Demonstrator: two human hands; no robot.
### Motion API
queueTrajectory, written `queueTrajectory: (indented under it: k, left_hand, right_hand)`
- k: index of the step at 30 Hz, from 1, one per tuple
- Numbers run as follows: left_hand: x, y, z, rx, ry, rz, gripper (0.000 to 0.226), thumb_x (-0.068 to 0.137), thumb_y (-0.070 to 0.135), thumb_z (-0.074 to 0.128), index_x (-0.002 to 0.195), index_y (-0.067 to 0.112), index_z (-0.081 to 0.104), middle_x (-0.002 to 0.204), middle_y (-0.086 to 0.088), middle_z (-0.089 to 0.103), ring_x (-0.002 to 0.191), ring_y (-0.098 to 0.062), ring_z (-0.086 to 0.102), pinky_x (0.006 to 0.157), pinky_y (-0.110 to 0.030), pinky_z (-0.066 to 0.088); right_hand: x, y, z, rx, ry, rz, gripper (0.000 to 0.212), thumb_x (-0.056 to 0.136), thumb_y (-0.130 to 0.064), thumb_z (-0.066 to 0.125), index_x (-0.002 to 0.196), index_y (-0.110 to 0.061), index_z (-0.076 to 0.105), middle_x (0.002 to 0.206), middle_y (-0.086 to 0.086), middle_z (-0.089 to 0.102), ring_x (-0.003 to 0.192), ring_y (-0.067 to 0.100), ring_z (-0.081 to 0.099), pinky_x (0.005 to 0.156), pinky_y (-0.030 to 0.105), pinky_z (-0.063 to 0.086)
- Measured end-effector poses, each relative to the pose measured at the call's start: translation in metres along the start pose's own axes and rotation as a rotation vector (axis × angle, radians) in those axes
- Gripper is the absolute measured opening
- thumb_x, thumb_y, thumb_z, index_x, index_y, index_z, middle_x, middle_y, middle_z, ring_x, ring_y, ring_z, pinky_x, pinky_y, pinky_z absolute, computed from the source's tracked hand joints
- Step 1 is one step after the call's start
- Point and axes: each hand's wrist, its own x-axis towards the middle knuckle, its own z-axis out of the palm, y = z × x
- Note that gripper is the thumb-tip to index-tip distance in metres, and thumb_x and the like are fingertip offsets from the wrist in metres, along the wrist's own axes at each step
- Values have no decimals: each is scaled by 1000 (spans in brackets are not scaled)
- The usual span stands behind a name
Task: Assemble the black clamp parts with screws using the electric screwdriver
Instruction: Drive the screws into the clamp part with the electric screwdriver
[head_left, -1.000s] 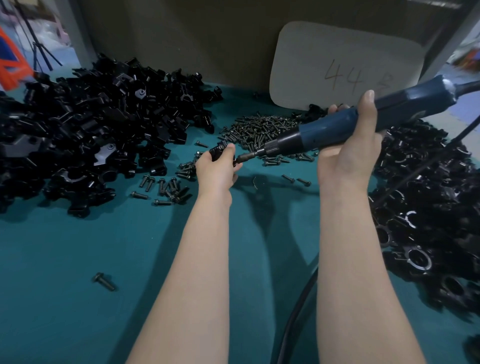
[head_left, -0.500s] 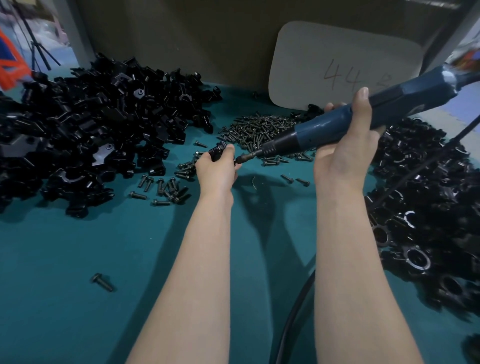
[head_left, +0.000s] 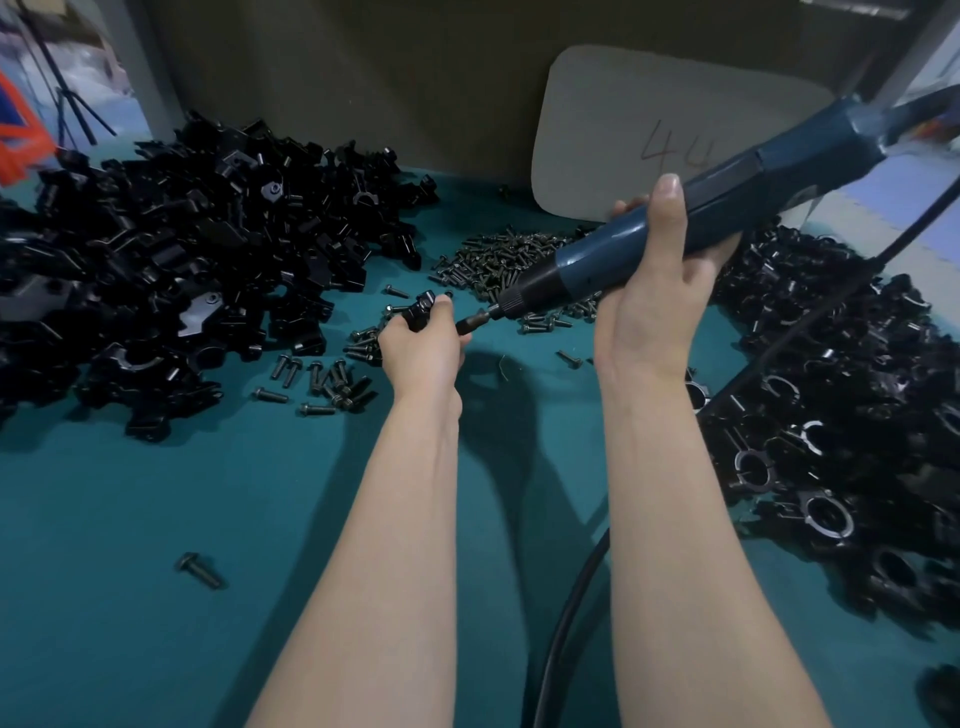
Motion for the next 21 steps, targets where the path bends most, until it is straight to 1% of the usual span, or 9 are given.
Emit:
queueTrajectory:
  k: [3,5,8,11,16,21]
  left_hand:
    - [0,-1,0,13,11,-1,20,97,25,56,82,16,47,92,-10,65,71,-16,64,76,-30,54]
    - [1,-1,0,6,16,0,19,97,25,56,82,16,48,100,-12,66,70,-15,64,73,-28,53]
    - [1,-1,-1,-4,19,0,18,97,25,56,83,17,48,106,-13,67,69,-14,64,71,-26,53]
    - [0,-1,0,-3,17,-3,18,97,25,56,83,16,49,112,-15,67,71,-15,64,73,-27,53]
    - [1,-2,0,-2,17,-4,17,97,26,56,84,16,49,112,-15,67,73,-14,64,71,-26,52]
    - [1,-1,0,12,17,-4,18,97,26,56,84,17,48,110,-14,67,73,-14,65,77,-29,53]
  right_hand:
    - [-1,1,1,-9,2,-9,61,96,-9,53,145,-15,18,116,14,48,83,14,58,94,34,49]
    - [-1,3,1,-15,-1,-15,61,96,-9,53,145,-16,18,113,11,49,81,12,59,91,31,49]
    - [-1,4,1,-13,7,-14,62,96,-10,53,146,-16,17,108,6,51,80,11,60,89,28,50]
    - [-1,5,1,-20,10,-15,62,96,-10,53,146,-15,16,110,10,49,81,12,59,89,29,50]
    - [-1,7,1,-41,1,-23,61,95,-11,54,144,-17,18,114,12,48,84,13,58,91,30,49]
    - [-1,10,0,-45,16,-25,54,95,-11,55,138,-21,22,111,11,49,82,12,59,91,31,49]
